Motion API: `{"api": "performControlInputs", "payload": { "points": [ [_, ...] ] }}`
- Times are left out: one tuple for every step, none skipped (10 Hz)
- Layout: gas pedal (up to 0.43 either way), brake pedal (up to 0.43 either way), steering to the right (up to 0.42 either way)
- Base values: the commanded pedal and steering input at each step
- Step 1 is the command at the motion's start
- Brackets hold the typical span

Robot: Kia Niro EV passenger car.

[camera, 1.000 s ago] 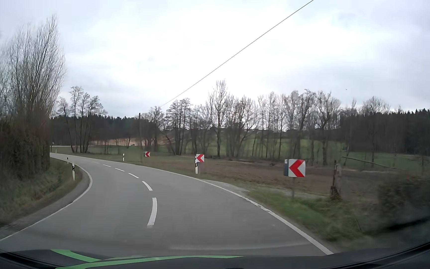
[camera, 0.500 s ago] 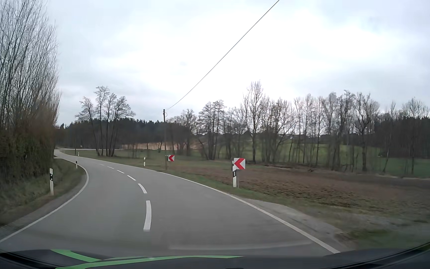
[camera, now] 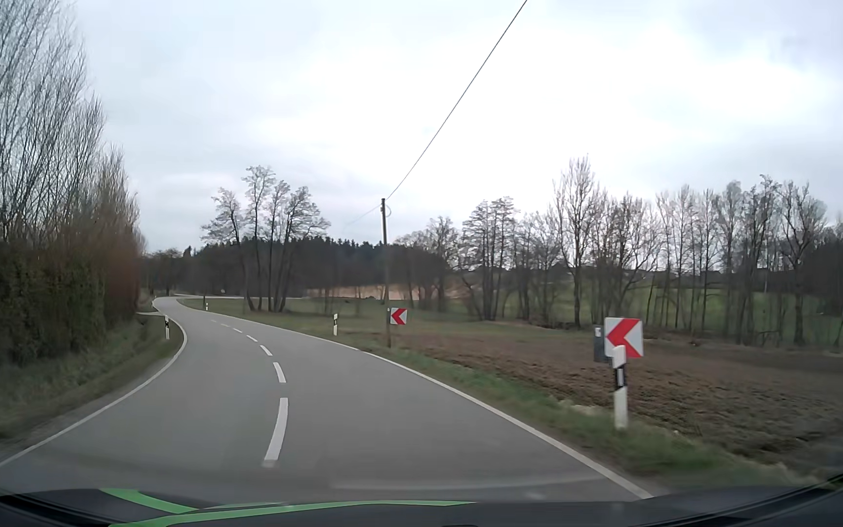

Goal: Follow the waypoints while adhering to traffic rules and regulations

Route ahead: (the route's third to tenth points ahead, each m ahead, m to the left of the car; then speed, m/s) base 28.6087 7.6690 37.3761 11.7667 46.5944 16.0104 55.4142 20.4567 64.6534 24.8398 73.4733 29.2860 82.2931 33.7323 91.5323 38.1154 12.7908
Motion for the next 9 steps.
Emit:
{"api": "performControlInputs", "payload": {
  "points": [
    [0.157,0.000,-0.097],
    [0.157,0.000,-0.097],
    [0.177,0.000,-0.097],
    [0.177,0.000,-0.095],
    [0.189,0.000,-0.093],
    [0.209,0.000,-0.089],
    [0.209,0.000,-0.083],
    [0.220,0.000,-0.077],
    [0.228,0.000,-0.071]
  ]
}}
